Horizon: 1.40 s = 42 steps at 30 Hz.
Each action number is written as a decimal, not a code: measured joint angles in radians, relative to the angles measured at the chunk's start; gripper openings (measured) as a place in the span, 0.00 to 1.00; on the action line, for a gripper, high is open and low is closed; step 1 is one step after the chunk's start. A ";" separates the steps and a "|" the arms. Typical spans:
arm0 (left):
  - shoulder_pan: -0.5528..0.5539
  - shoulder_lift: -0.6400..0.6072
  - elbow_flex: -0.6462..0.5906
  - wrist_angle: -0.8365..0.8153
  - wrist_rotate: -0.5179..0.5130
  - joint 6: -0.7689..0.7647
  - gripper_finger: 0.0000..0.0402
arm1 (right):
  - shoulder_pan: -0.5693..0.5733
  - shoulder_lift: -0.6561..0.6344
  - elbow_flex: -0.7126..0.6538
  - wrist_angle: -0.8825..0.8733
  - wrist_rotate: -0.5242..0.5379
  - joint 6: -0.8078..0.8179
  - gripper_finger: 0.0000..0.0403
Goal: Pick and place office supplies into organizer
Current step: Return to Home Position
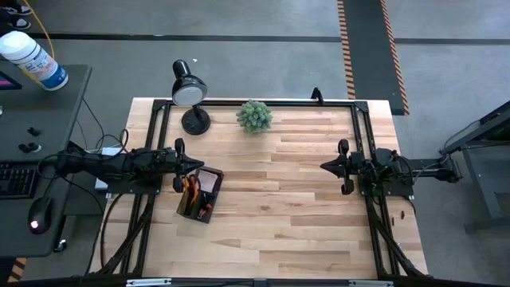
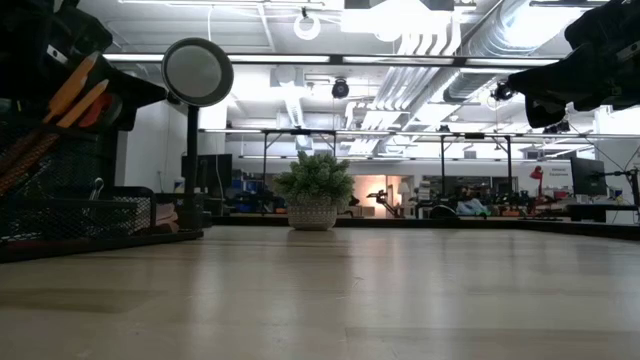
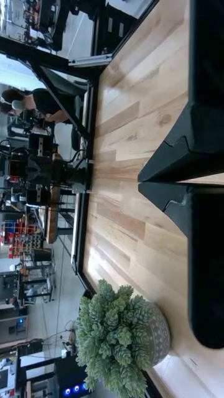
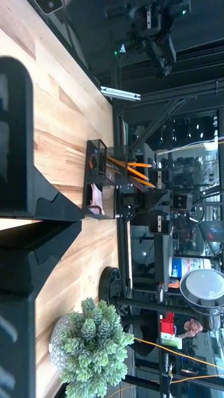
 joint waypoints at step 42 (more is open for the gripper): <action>0.000 0.000 0.000 -0.001 -0.001 0.000 0.00 | 0.000 0.000 -0.001 0.000 0.000 0.000 0.01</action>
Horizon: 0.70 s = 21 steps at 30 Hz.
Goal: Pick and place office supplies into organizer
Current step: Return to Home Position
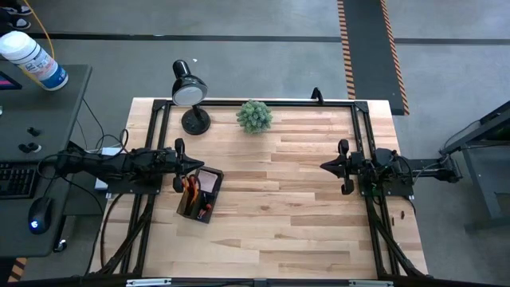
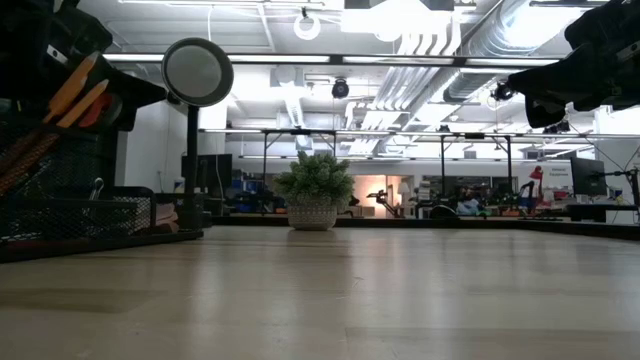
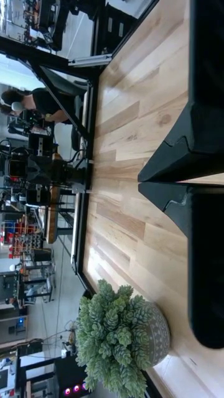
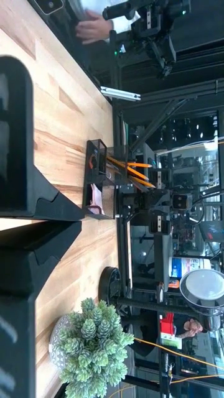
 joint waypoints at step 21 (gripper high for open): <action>0.000 0.000 0.000 0.000 0.000 0.000 0.00 | 0.000 0.000 0.000 0.000 0.000 0.000 0.01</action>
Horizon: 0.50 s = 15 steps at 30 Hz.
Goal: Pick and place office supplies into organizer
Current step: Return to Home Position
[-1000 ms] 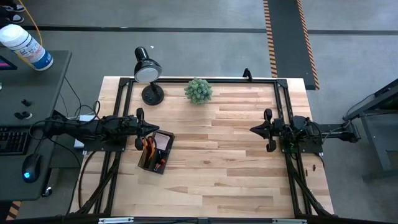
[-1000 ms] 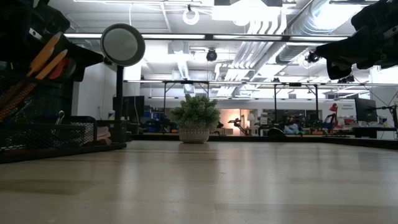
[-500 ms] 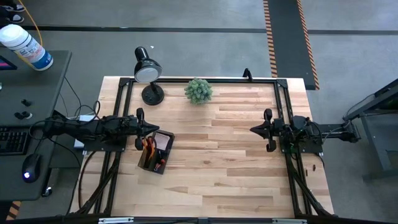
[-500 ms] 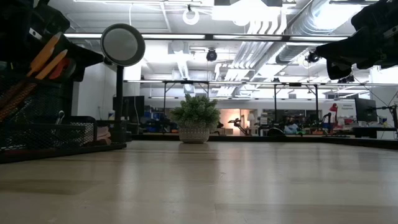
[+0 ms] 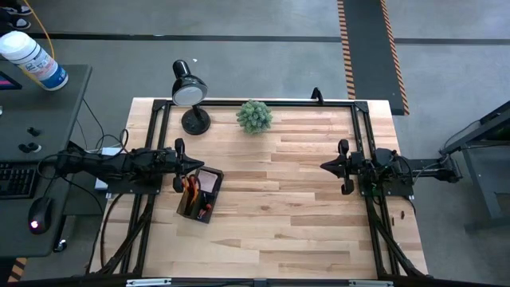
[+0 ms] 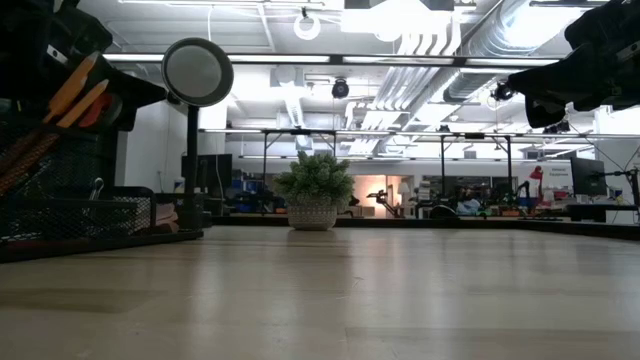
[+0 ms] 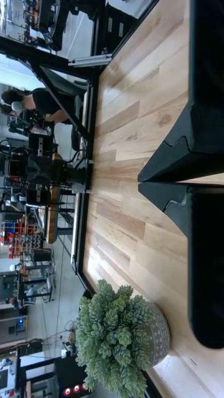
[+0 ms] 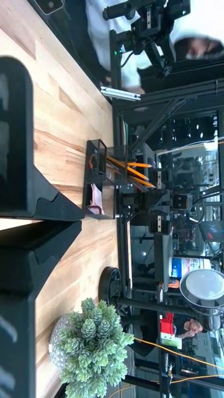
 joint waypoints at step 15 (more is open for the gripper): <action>0.000 0.000 0.000 0.000 0.000 0.000 0.00 | 0.000 0.000 0.000 0.000 0.000 0.000 0.00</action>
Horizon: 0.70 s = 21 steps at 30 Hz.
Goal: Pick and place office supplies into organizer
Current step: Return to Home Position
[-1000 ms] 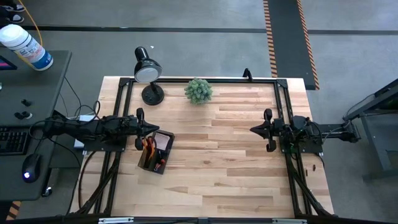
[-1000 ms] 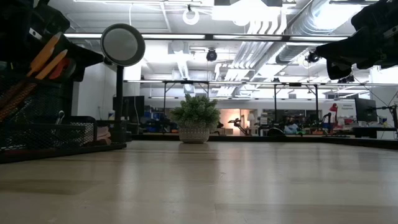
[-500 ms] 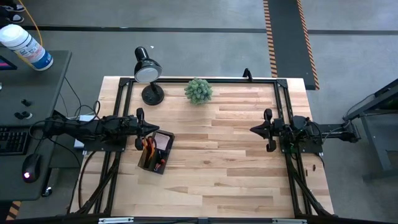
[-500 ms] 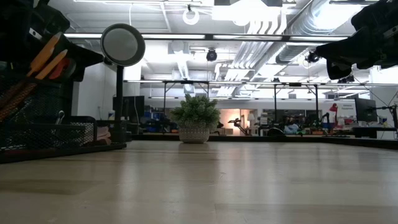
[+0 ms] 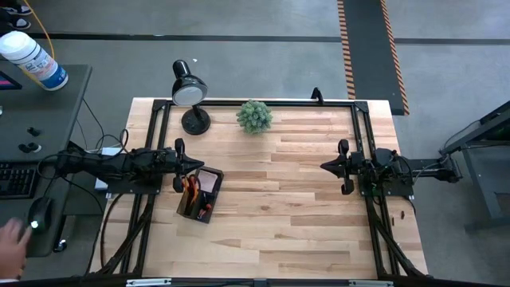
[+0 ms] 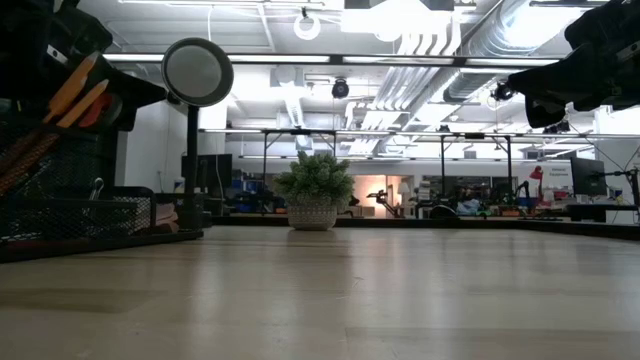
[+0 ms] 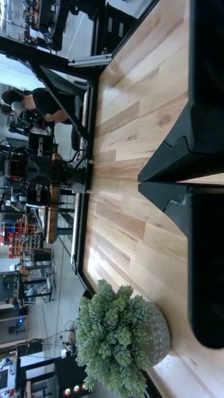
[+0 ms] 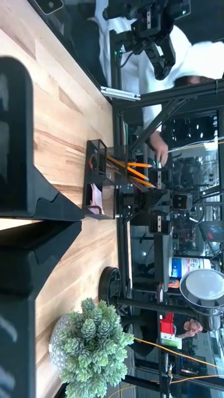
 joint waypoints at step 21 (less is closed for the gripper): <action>0.000 0.000 0.000 0.000 0.000 0.000 0.00 | 0.000 0.000 0.000 0.000 0.000 0.000 0.01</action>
